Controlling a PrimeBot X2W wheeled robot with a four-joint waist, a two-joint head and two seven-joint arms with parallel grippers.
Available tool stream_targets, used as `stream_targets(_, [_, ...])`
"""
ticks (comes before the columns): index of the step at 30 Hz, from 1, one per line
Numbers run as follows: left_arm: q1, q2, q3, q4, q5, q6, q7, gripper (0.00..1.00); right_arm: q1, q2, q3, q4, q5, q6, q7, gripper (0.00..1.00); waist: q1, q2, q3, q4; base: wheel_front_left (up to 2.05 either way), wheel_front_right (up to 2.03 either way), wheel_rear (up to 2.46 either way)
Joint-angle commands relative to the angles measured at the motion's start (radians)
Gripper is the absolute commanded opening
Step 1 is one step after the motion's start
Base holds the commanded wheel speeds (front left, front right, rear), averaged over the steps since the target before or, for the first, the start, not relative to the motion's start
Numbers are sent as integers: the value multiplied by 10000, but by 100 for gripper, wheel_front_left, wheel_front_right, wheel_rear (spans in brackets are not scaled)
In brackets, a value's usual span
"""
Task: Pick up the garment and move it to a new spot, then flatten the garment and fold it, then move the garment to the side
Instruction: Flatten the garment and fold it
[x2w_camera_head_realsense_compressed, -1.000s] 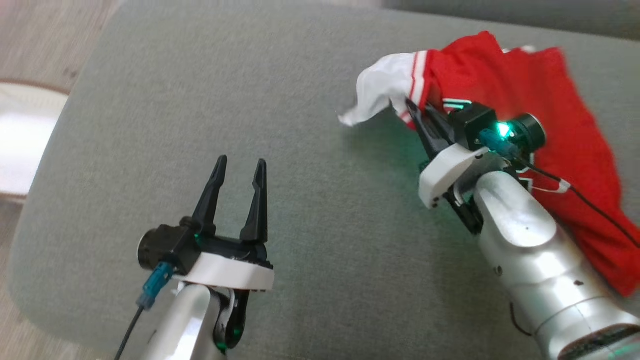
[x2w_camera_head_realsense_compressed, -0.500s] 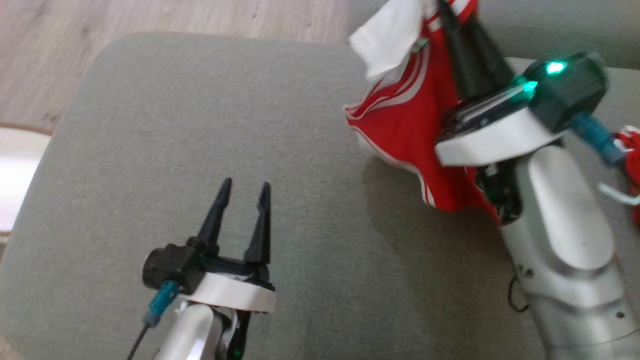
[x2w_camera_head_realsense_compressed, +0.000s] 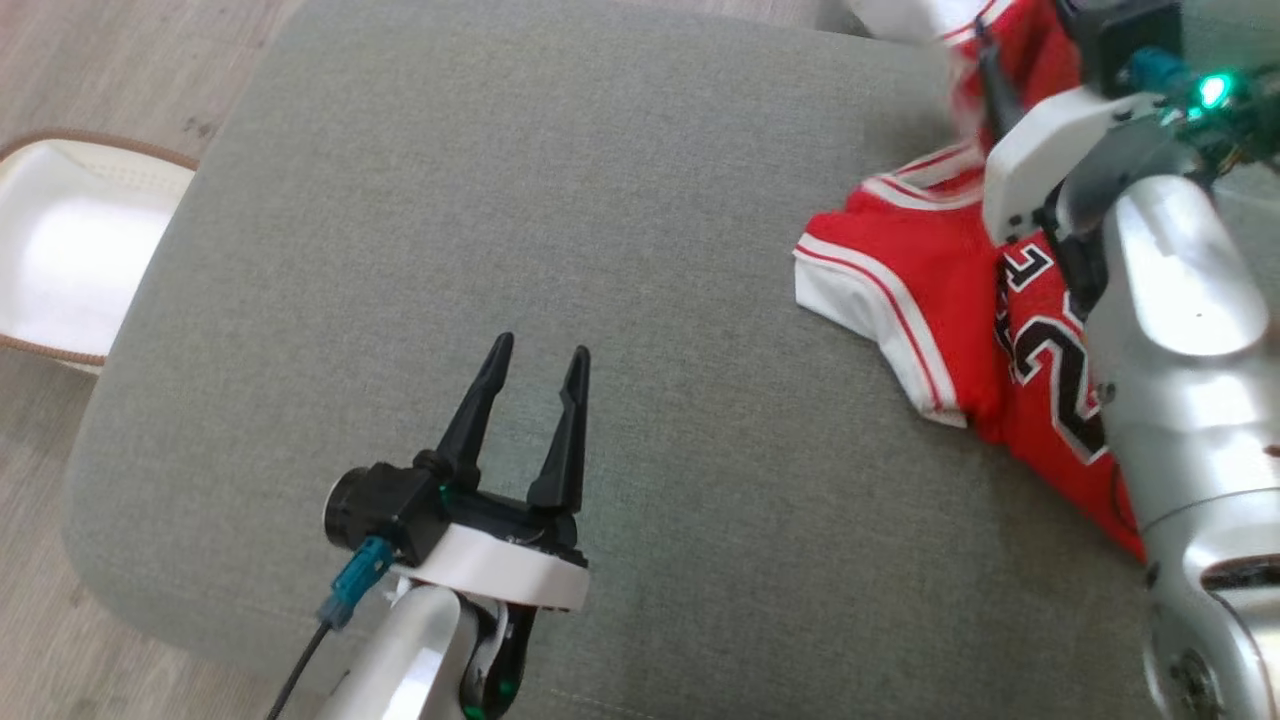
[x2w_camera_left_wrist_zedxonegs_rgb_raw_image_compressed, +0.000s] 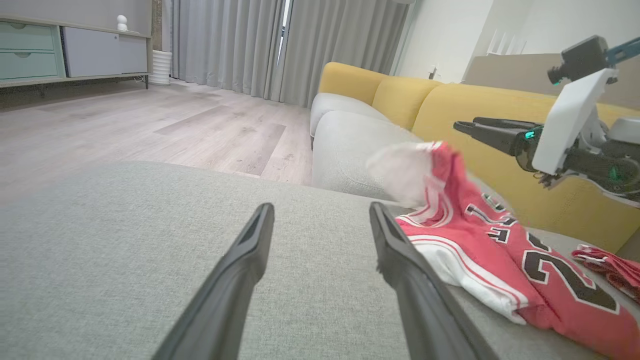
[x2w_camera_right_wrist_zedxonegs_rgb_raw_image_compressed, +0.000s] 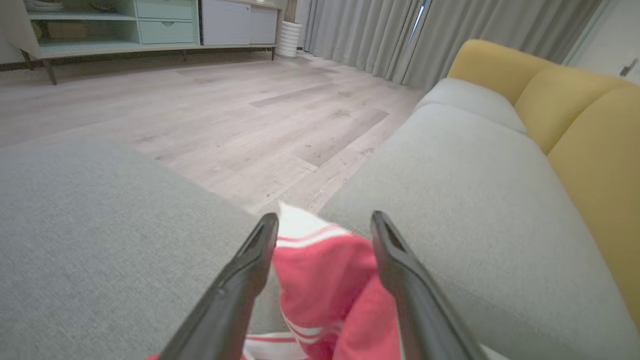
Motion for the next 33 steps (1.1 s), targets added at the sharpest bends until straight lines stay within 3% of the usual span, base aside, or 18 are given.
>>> stream_targets(1, [-341, 47, 332, -281, -47, 96, -63, 100, -494, 326, -60, 63, -142, -9, -239, 100, -1, 0, 20, -80, 0, 0, 0])
stream_targets(6, [-283, 47, 812, -279, 125, 119, -63, 100, -470, 743, 3, 917, 117, -9, -1719, 100, -1, 0, -155, -873, 0, 0, 0])
stream_targets(12, [-203, 47, 1405, -386, 383, 38, -63, 100, 404, 801, 586, 491, 1293, -9, -2389, 100, -1, 0, -377, -1847, 0, 0, 0])
stream_targets(16, [-144, 47, 1843, -584, 560, -42, -63, 100, 1641, 805, 832, -677, 2037, -9, -2527, 100, -1, 0, -518, -2616, 0, 0, 0])
stream_targets(23, [35, 47, 2294, -842, 782, -223, -63, 100, 4737, 807, 77, -3860, 3126, -9, -2570, 100, -1, 0, -687, -3652, 0, 0, 0])
stream_targets(27, [177, 47, 2369, -889, 848, -278, -63, 100, 6032, 807, -144, -4942, 3780, -9, -2572, 100, -1, 0, -702, -3928, 0, 0, 0])
stream_targets(33, [241, 47, 2264, -867, 895, -361, -63, 100, 6773, 807, -264, -5461, 3844, -9, -2488, 100, -1, 0, -583, -3907, 0, 0, 0])
